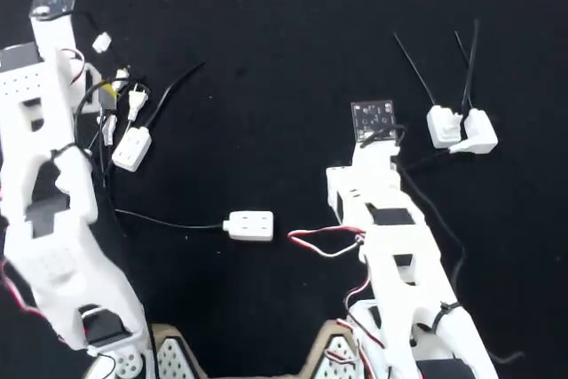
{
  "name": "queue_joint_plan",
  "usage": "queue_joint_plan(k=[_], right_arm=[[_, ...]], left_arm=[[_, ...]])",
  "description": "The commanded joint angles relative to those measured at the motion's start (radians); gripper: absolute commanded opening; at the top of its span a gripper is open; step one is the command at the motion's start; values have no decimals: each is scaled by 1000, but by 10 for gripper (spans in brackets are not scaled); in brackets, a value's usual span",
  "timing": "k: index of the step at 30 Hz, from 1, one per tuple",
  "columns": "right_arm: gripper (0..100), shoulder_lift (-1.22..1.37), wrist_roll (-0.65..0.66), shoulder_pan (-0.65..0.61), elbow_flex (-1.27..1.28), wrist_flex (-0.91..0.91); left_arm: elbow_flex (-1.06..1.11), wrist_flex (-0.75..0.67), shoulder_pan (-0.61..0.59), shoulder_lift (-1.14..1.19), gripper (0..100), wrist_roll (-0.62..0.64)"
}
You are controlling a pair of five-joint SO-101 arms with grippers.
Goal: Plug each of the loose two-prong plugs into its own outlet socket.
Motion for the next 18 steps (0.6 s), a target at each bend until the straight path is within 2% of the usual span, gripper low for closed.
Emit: queue_joint_plan(k=[1,7,18], right_arm=[[167,-38,-6,-12,-61,-20],[167,-38,-6,-12,-61,-25],[167,-33,-6,-12,-58,-26]], left_arm=[[-311,6,8,164,256,-38],[-622,12,44,393,256,-38],[-1026,-34,84,755,256,-40]])
